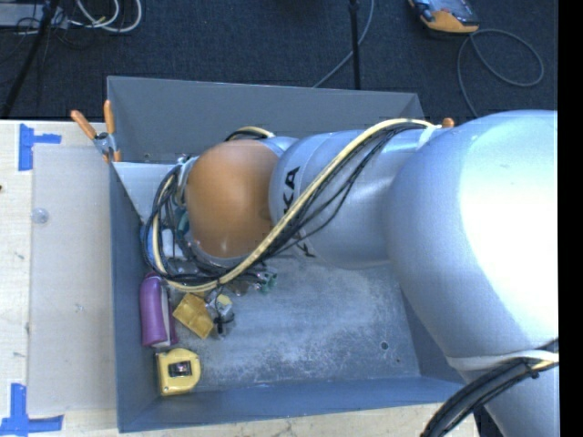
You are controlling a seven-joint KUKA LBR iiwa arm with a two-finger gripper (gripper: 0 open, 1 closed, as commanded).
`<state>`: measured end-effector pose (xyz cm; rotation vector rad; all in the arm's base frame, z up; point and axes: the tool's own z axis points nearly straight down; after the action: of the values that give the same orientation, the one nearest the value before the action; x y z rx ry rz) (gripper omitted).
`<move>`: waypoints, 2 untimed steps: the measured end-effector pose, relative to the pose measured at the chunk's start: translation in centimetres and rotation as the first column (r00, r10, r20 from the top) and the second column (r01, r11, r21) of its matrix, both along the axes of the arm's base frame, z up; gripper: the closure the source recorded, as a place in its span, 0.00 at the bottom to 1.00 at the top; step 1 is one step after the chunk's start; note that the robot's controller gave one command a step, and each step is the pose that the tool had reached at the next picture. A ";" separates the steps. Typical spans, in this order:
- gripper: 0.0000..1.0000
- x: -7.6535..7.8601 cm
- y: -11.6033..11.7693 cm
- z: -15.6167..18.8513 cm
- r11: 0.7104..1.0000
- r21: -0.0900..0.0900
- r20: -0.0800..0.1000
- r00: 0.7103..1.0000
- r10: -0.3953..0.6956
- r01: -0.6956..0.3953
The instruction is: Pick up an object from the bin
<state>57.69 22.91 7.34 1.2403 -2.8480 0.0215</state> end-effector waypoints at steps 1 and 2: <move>1.00 0.0 0.0 0.0 1.000 0.001 0.000 1.000 -0.001 0.001; 1.00 0.1 0.0 0.0 1.000 -0.001 0.000 1.000 0.011 -0.011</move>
Offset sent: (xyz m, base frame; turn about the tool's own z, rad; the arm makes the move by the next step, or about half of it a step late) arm -0.0019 0.0101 -0.0034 -0.0819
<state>57.75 22.90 7.34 1.2564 -2.8412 0.0231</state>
